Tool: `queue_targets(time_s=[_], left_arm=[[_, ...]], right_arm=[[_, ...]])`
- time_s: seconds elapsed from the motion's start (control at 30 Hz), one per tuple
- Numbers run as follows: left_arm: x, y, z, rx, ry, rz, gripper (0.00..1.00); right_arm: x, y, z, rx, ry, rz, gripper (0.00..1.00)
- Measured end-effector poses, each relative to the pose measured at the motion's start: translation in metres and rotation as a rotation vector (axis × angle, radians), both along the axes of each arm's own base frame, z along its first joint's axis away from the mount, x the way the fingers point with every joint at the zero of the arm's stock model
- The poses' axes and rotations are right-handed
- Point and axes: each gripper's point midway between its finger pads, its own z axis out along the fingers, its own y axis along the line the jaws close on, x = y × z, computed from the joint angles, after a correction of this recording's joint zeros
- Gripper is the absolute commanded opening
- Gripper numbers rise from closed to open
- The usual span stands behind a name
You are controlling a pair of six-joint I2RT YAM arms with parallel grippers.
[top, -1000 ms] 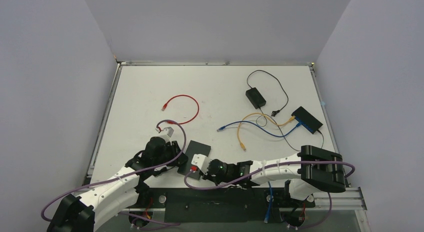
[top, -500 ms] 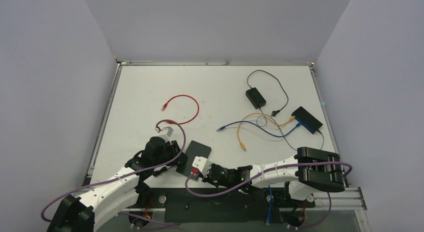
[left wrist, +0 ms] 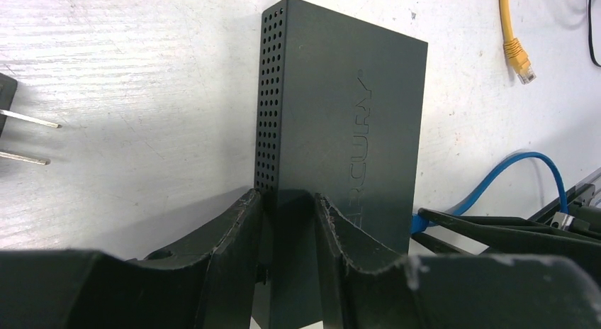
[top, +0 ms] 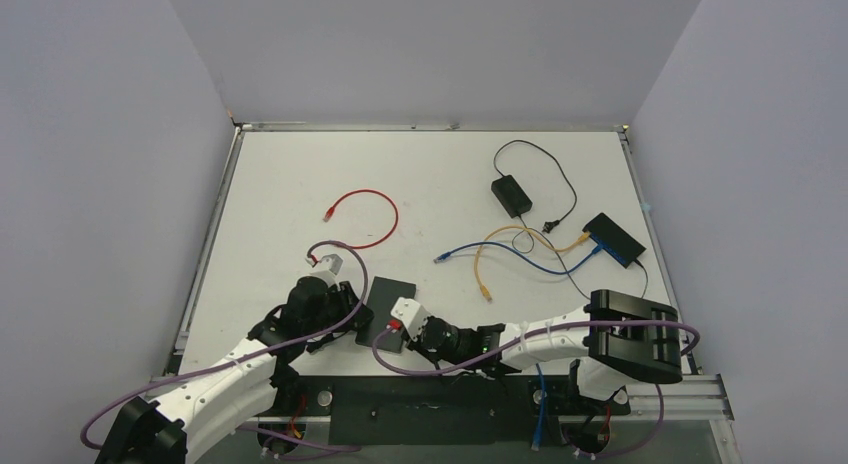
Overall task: Insert the plug into the switch port
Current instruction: Insert the connector into the switch port.
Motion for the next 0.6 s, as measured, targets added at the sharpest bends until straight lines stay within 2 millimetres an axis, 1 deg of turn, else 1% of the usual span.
queue_targets(time_s=[0.27, 0.6], left_arm=[[0.0035, 0.0004, -0.0002, 0.003, -0.018, 0.021, 0.26], [0.0069, -0.0002, 0.0005, 0.005, -0.037, 0.043, 0.25]], right_arm=[[0.0042, 0.0036, -0.0016, 0.066, 0.068, 0.04, 0.0], [0.0053, 0.0054, -0.0014, 0.083, 0.115, 0.103, 0.0]])
